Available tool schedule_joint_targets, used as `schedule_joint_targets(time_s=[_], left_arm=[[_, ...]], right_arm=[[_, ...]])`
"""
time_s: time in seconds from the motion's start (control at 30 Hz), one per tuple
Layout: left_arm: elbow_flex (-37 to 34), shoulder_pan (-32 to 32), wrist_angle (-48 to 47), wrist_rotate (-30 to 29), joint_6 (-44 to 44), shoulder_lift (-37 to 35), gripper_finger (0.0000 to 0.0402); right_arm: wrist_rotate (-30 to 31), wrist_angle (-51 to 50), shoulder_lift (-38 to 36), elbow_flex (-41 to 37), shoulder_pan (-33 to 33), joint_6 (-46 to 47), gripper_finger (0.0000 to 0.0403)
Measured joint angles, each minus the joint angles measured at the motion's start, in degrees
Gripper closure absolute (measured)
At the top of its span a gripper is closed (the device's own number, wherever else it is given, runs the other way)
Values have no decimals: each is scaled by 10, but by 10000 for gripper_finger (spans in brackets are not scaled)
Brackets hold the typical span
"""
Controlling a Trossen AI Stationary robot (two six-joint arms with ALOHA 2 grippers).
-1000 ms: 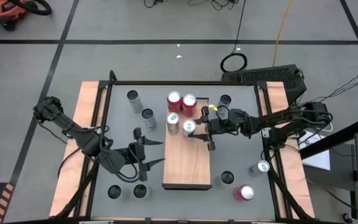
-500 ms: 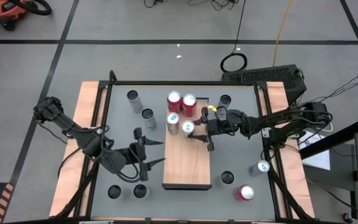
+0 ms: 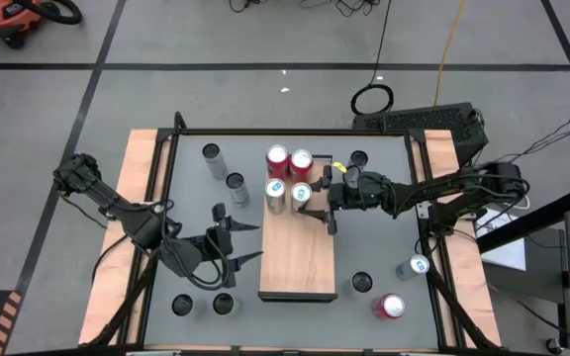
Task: Place canned beverage on shelf
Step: Put the left blue soda can on the shelf aligned with the other orange soda can
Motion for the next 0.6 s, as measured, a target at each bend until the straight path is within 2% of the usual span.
schedule_joint_targets(time_s=[0.2,0.47,0.6], left_arm=[[0,-3,-16,0,-15,0,140],[0,-5,-24,0,-15,0,140],[0,-5,-24,0,-15,0,140]], right_arm=[[0,-17,-18,0,2,6,159],[20,-152,-80,0,4,34,161],[73,-229,-106,0,11,57,164]])
